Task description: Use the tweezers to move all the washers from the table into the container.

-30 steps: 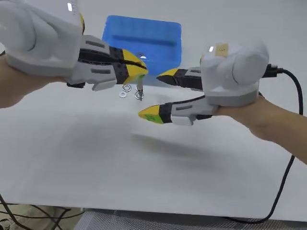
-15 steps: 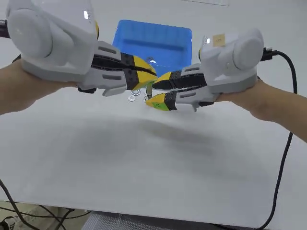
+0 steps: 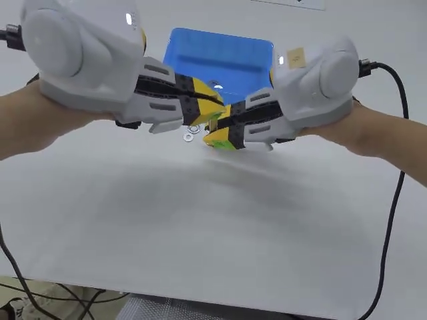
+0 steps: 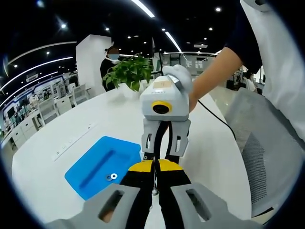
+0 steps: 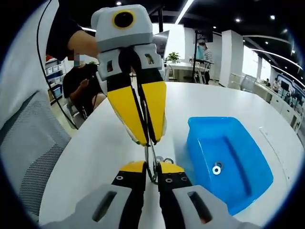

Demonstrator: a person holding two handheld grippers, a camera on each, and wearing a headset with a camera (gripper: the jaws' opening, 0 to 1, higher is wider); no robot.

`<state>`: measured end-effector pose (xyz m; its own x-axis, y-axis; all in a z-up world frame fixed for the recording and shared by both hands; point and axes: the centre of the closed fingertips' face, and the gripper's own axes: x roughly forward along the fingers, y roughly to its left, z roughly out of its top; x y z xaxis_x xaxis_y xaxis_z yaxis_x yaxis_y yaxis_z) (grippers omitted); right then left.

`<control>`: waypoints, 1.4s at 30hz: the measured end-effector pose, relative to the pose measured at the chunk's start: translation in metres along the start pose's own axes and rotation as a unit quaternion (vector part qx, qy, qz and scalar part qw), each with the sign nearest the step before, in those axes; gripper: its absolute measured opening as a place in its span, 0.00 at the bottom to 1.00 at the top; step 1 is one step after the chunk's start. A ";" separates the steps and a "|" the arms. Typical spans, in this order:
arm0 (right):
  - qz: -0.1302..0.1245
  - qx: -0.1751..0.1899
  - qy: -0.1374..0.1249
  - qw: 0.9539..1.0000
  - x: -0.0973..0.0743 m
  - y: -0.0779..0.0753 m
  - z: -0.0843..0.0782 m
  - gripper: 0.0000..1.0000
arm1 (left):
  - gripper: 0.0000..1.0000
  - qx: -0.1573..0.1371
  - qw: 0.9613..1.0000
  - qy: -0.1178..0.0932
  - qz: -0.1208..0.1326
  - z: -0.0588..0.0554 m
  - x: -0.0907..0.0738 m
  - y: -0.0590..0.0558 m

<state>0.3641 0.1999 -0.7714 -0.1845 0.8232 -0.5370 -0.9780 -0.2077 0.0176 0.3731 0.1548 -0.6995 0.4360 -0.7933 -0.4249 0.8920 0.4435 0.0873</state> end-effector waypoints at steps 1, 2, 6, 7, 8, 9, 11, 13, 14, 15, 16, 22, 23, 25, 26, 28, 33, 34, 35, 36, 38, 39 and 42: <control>-0.001 -0.002 0.000 1.000 0.000 0.000 0.000 0.10 | 0.05 0.000 1.000 0.000 0.002 0.000 0.000 0.001; -0.001 -0.005 0.001 1.000 0.000 0.000 0.000 0.10 | 0.05 -0.002 1.000 0.000 0.002 0.000 0.000 0.001; -0.005 -0.005 0.003 1.000 0.000 -0.001 0.000 0.10 | 0.05 -0.020 1.000 -0.001 0.008 -0.001 0.000 0.005; -0.005 -0.005 0.003 1.000 0.000 -0.001 0.000 0.10 | 0.05 -0.028 1.000 0.000 0.008 -0.002 -0.001 0.006; -0.007 -0.005 0.003 1.000 0.001 -0.002 0.000 0.10 | 0.06 -0.032 0.999 -0.001 0.006 -0.003 -0.002 0.007; -0.008 -0.006 0.002 1.000 0.001 -0.002 0.000 0.10 | 0.06 -0.033 0.999 -0.001 0.005 -0.003 -0.002 0.007; -0.010 -0.005 0.002 1.000 0.001 -0.002 0.000 0.10 | 0.10 -0.040 0.999 0.001 0.002 -0.004 -0.004 0.006; -0.013 -0.006 0.003 1.000 0.001 -0.003 0.000 0.10 | 0.16 -0.039 0.999 -0.003 -0.001 -0.002 -0.006 0.004; -0.014 -0.005 0.003 1.000 0.002 -0.003 0.001 0.10 | 0.18 -0.040 0.999 -0.011 -0.002 0.002 -0.008 0.002; -0.014 -0.005 0.003 1.000 0.002 -0.003 0.001 0.10 | 0.19 -0.040 0.999 -0.014 -0.002 0.004 -0.008 0.000; -0.016 -0.005 0.003 1.000 0.002 -0.003 0.001 0.10 | 0.20 -0.037 0.999 -0.017 -0.004 0.006 -0.010 -0.003; -0.018 -0.006 0.003 1.000 0.000 0.000 0.004 0.10 | 0.31 -0.056 0.998 -0.038 0.005 0.009 -0.019 -0.012; -0.021 -0.008 0.003 1.000 0.000 0.000 0.005 0.10 | 0.36 -0.063 0.996 -0.058 0.015 0.013 -0.023 -0.011; -0.023 -0.010 0.002 1.000 -0.002 0.000 0.006 0.10 | 0.50 -0.078 0.995 -0.063 0.029 0.012 -0.027 -0.010; -0.024 -0.008 0.001 1.000 -0.003 0.000 0.007 0.10 | 0.54 -0.076 0.994 -0.062 0.036 0.011 -0.030 -0.009; -0.027 -0.008 0.001 1.000 -0.006 0.000 0.009 0.10 | 0.58 -0.077 0.994 -0.061 0.050 0.008 -0.036 -0.008; -0.029 -0.010 -0.003 1.000 -0.014 0.003 0.017 0.10 | 0.69 -0.100 0.991 -0.068 0.066 0.003 -0.049 -0.010; -0.030 -0.011 -0.003 0.999 -0.016 0.004 0.018 0.10 | 0.73 -0.104 0.990 -0.069 0.069 0.002 -0.050 -0.011; -0.031 -0.011 -0.005 0.999 -0.017 0.004 0.020 0.10 | 0.77 -0.107 0.989 -0.070 0.071 0.001 -0.051 -0.011; -0.033 -0.010 -0.007 0.999 -0.019 0.005 0.022 0.10 | 0.83 -0.111 0.989 -0.072 0.072 0.001 -0.052 -0.013; -0.036 -0.012 -0.008 0.999 -0.023 0.007 0.026 0.10 | 0.87 -0.116 0.988 -0.072 0.073 0.000 -0.055 -0.016; -0.036 -0.014 -0.008 0.999 -0.024 0.008 0.027 0.10 | 0.89 -0.116 0.988 -0.073 0.074 0.000 -0.056 -0.017; -0.038 -0.018 -0.011 0.999 -0.030 0.011 0.035 0.10 | 0.93 -0.118 0.987 -0.077 0.074 0.001 -0.057 -0.019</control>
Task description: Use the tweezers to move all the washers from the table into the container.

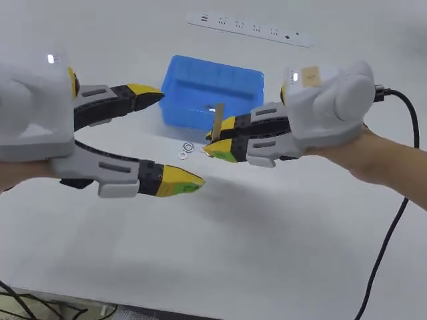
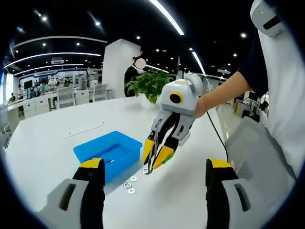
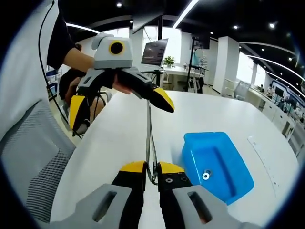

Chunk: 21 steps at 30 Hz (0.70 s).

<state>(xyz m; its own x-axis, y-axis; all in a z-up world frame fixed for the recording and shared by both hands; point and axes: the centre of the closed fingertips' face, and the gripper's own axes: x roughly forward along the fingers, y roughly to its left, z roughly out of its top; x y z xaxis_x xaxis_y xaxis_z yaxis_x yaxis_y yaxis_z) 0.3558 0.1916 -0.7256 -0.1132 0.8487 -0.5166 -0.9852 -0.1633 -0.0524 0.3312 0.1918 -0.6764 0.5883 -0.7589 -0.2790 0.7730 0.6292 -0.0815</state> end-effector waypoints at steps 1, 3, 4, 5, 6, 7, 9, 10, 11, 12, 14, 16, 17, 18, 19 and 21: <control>0.000 -0.001 -0.001 1.000 -0.001 0.000 0.002 0.10 | 0.95 0.000 1.000 -0.001 0.000 0.000 0.000 -0.001; -0.001 -0.005 -0.003 1.000 -0.005 0.000 0.007 0.10 | 0.97 0.003 1.000 0.001 0.003 -0.001 -0.001 -0.001; -0.002 -0.006 -0.003 1.000 -0.006 0.000 0.009 0.10 | 0.98 0.005 1.000 0.001 0.003 -0.001 -0.002 -0.001; -0.002 -0.009 -0.004 1.000 -0.008 0.000 0.012 0.10 | 0.98 0.006 1.000 0.001 0.004 -0.002 -0.002 -0.001; -0.002 -0.010 -0.006 1.000 -0.009 0.000 0.014 0.10 | 0.99 0.006 1.000 0.001 0.004 -0.001 -0.002 -0.002; -0.003 -0.011 -0.008 1.000 -0.010 -0.001 0.018 0.10 | 0.99 0.006 1.000 0.000 0.005 -0.001 -0.002 -0.003; -0.006 -0.012 -0.013 1.000 -0.012 -0.003 0.023 0.10 | 0.99 0.006 1.000 -0.001 0.005 -0.002 -0.004 -0.003; -0.006 -0.013 -0.015 1.000 -0.013 -0.004 0.026 0.10 | 0.99 0.007 1.000 -0.001 0.004 -0.003 -0.005 -0.002; -0.007 -0.013 -0.017 1.000 -0.014 -0.005 0.028 0.10 | 0.99 0.008 1.000 -0.001 0.005 -0.003 -0.006 -0.001; -0.008 -0.015 -0.018 1.000 -0.015 -0.006 0.030 0.10 | 0.99 0.009 1.000 0.000 0.006 -0.004 -0.007 0.000; -0.012 -0.017 -0.023 1.000 -0.017 -0.010 0.035 0.10 | 0.99 0.009 1.000 0.000 0.006 -0.006 -0.009 0.001; -0.016 -0.017 -0.029 0.999 -0.020 -0.015 0.040 0.10 | 0.99 0.003 1.000 -0.004 0.009 -0.007 -0.011 0.004; -0.018 -0.017 -0.030 0.999 -0.021 -0.017 0.041 0.10 | 1.00 0.000 1.000 -0.005 0.010 -0.008 -0.012 0.006; -0.020 -0.019 -0.031 0.999 -0.022 -0.020 0.043 0.10 | 1.00 -0.001 1.000 -0.006 0.012 -0.008 -0.013 0.007; -0.022 -0.020 -0.033 0.999 -0.023 -0.023 0.045 0.10 | 1.00 -0.002 1.000 -0.006 0.014 -0.009 -0.014 0.008; -0.029 -0.020 -0.037 0.999 -0.025 -0.032 0.047 0.10 | 1.00 -0.007 1.000 -0.007 0.018 -0.011 -0.015 0.011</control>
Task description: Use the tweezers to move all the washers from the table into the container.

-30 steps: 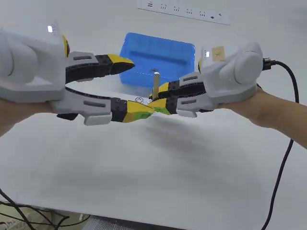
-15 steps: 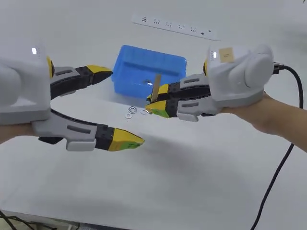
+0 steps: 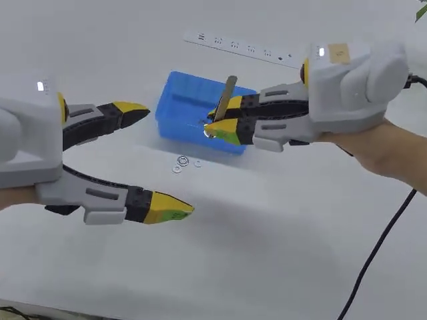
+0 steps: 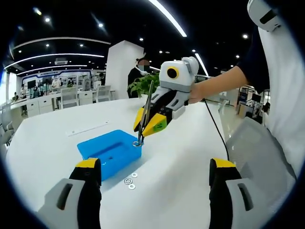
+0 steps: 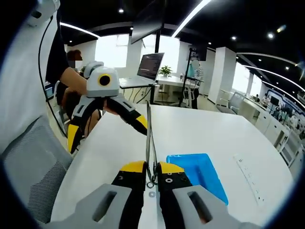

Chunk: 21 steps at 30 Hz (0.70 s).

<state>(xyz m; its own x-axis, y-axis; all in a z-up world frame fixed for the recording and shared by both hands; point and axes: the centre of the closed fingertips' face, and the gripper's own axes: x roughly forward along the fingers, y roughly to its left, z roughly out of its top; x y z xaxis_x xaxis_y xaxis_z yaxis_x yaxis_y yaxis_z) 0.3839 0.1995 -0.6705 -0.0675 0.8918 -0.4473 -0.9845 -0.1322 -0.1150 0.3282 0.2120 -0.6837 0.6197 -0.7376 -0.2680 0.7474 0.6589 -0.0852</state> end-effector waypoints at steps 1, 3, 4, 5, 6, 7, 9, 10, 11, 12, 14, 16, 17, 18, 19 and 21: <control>-0.003 0.000 -0.001 1.000 0.000 -0.004 0.001 0.10 | 1.00 -0.005 1.000 0.002 0.002 -0.002 0.000 0.002; -0.013 0.001 -0.005 1.000 -0.001 -0.015 0.003 0.10 | 1.00 -0.009 1.000 0.005 0.007 -0.007 -0.002 0.005; -0.019 0.004 -0.010 1.000 -0.001 -0.022 0.004 0.10 | 1.00 -0.009 1.000 0.007 0.010 -0.008 -0.003 0.007; -0.023 0.007 -0.012 1.000 -0.001 -0.026 0.004 0.10 | 1.00 -0.010 1.000 0.006 0.010 -0.008 -0.004 0.007; -0.029 0.012 -0.015 0.999 0.000 -0.033 0.003 0.10 | 1.00 -0.015 1.000 -0.003 0.010 -0.006 -0.005 0.007; -0.033 0.017 -0.018 0.999 0.001 -0.037 0.003 0.10 | 1.00 -0.021 1.000 -0.011 0.011 -0.003 -0.006 0.007; -0.039 0.039 -0.033 0.998 0.003 -0.052 0.002 0.10 | 1.00 -0.028 0.999 -0.019 0.012 0.000 -0.007 0.008; -0.042 0.042 -0.032 0.998 0.004 -0.055 0.000 0.10 | 1.00 -0.028 0.999 -0.019 0.014 0.000 -0.007 0.009; -0.045 0.044 -0.030 0.998 0.007 -0.060 -0.004 0.10 | 1.00 -0.025 0.999 -0.017 0.018 0.000 -0.007 0.010; -0.047 0.046 -0.028 0.997 0.009 -0.063 -0.006 0.10 | 1.00 -0.023 0.999 -0.017 0.019 0.000 -0.007 0.010; -0.050 0.053 -0.027 0.997 0.015 -0.068 -0.011 0.10 | 1.00 -0.023 0.999 -0.015 0.020 -0.001 -0.008 0.011; -0.054 0.061 -0.025 0.996 0.020 -0.074 -0.018 0.10 | 1.00 -0.024 0.999 -0.013 0.022 -0.003 -0.009 0.012; -0.056 0.063 -0.022 0.996 0.022 -0.076 -0.021 0.10 | 1.00 -0.024 0.999 -0.010 0.024 -0.005 -0.009 0.012; -0.057 0.065 -0.020 0.996 0.024 -0.079 -0.024 0.10 | 1.00 -0.023 0.999 -0.006 0.025 -0.007 -0.010 0.012; -0.058 0.069 -0.017 0.996 0.028 -0.081 -0.030 0.10 | 1.00 -0.022 0.999 -0.002 0.026 -0.008 -0.011 0.013; -0.060 0.075 -0.010 0.995 0.034 -0.089 -0.042 0.10 | 1.00 -0.025 0.999 0.000 0.028 -0.011 -0.014 0.011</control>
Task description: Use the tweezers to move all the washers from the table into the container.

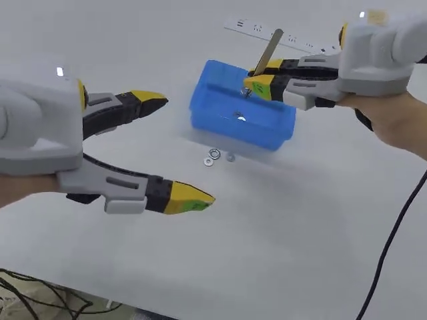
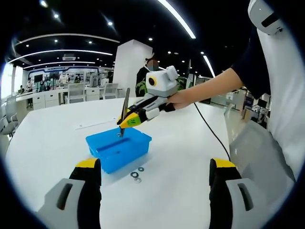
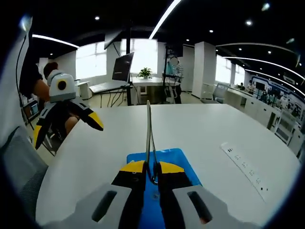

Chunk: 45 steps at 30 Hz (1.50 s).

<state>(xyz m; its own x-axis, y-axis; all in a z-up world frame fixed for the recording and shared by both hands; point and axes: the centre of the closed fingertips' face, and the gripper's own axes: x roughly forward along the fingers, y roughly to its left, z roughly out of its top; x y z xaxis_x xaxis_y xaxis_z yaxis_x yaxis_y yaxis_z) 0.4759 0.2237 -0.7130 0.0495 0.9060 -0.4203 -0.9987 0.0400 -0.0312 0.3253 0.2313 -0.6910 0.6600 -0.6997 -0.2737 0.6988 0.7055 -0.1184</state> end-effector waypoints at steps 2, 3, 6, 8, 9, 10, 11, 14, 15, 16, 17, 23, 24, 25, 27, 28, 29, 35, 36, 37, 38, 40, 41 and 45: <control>-0.001 0.005 0.005 1.000 0.004 0.000 -0.005 0.10 | 1.00 -0.002 1.000 0.000 0.002 -0.001 -0.003 0.000; -0.001 0.008 0.007 1.000 0.006 -0.001 -0.009 0.10 | 1.00 -0.004 1.000 0.001 0.004 -0.002 -0.005 0.001; -0.002 0.019 0.008 1.000 0.014 -0.003 -0.018 0.10 | 1.00 -0.008 1.000 0.006 0.011 -0.007 -0.009 0.003; -0.002 0.023 0.012 1.000 0.017 0.000 -0.021 0.10 | 1.00 -0.010 1.000 0.010 0.014 -0.009 -0.010 0.003; -0.002 0.023 0.016 1.000 0.019 0.001 -0.025 0.10 | 1.00 -0.011 1.000 0.010 0.014 -0.009 -0.009 0.002; -0.001 0.023 0.019 1.000 0.020 0.002 -0.028 0.10 | 1.00 -0.012 1.000 0.012 0.015 -0.010 -0.010 0.002; 0.000 0.024 0.022 0.999 0.022 0.002 -0.031 0.10 | 1.00 -0.013 1.000 0.013 0.016 -0.010 -0.010 0.002; 0.000 0.028 0.027 0.999 0.025 0.003 -0.038 0.10 | 1.00 -0.016 1.000 0.009 0.018 -0.009 -0.010 0.002; -0.001 0.029 0.026 0.999 0.025 0.004 -0.038 0.10 | 1.00 -0.018 1.000 0.009 0.019 -0.009 -0.010 0.002; -0.002 0.031 0.026 0.999 0.025 0.003 -0.038 0.10 | 1.00 -0.020 1.000 0.007 0.020 -0.009 -0.010 0.002; -0.003 0.032 0.025 0.999 0.025 0.004 -0.037 0.10 | 1.00 -0.020 1.000 0.007 0.020 -0.009 -0.010 0.002; -0.004 0.036 0.024 0.999 0.024 0.008 -0.035 0.11 | 1.00 -0.022 1.000 0.011 0.019 -0.010 -0.010 0.000; -0.004 0.037 0.023 0.999 0.023 0.008 -0.035 0.11 | 1.00 -0.022 1.000 0.011 0.019 -0.010 -0.010 0.000; -0.005 0.036 0.024 0.999 0.023 0.009 -0.034 0.11 | 1.00 -0.021 1.000 0.011 0.019 -0.010 -0.011 0.000; -0.006 0.043 0.023 0.999 0.022 0.010 -0.033 0.11 | 1.00 -0.022 1.000 0.010 0.019 -0.010 -0.011 -0.001; -0.008 0.044 0.022 0.999 0.022 0.010 -0.033 0.11 | 1.00 -0.021 1.000 0.010 0.019 -0.009 -0.011 -0.001; -0.011 0.043 0.023 0.999 0.021 0.007 -0.033 0.11 | 1.00 -0.020 1.000 0.010 0.018 -0.009 -0.011 -0.001; -0.012 0.033 0.024 0.999 0.017 0.011 -0.027 0.09 | 1.00 -0.024 0.999 0.008 0.021 -0.008 -0.012 0.001; -0.012 0.032 0.024 0.999 0.016 0.011 -0.025 0.09 | 1.00 -0.026 0.999 0.005 0.022 -0.007 -0.012 0.002; -0.013 0.031 0.023 0.999 0.015 0.011 -0.024 0.09 | 1.00 -0.027 0.999 0.003 0.023 -0.006 -0.011 0.003; -0.013 0.029 0.023 0.999 0.014 0.012 -0.022 0.09 | 1.00 -0.030 0.999 0.000 0.020 -0.004 -0.011 0.003; -0.012 0.027 0.024 0.999 0.013 0.013 -0.021 0.08 | 1.00 -0.032 0.999 -0.004 0.017 -0.001 -0.009 0.003; -0.011 0.025 0.025 0.999 0.012 0.013 -0.019 0.08 | 1.00 -0.027 0.999 -0.003 0.019 0.001 -0.007 0.005; -0.007 0.014 0.025 1.000 0.007 0.018 -0.011 0.08 | 1.00 -0.022 0.999 -0.011 0.026 0.013 0.001 0.018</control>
<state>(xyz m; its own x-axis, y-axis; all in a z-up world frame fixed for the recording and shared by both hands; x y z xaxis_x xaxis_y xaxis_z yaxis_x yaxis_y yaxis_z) 0.4587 0.2262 -0.7263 0.0641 0.8827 -0.4655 -0.9978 0.0654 -0.0133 0.3423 0.2420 -0.6811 0.7009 -0.6647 -0.2587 0.6514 0.7443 -0.1476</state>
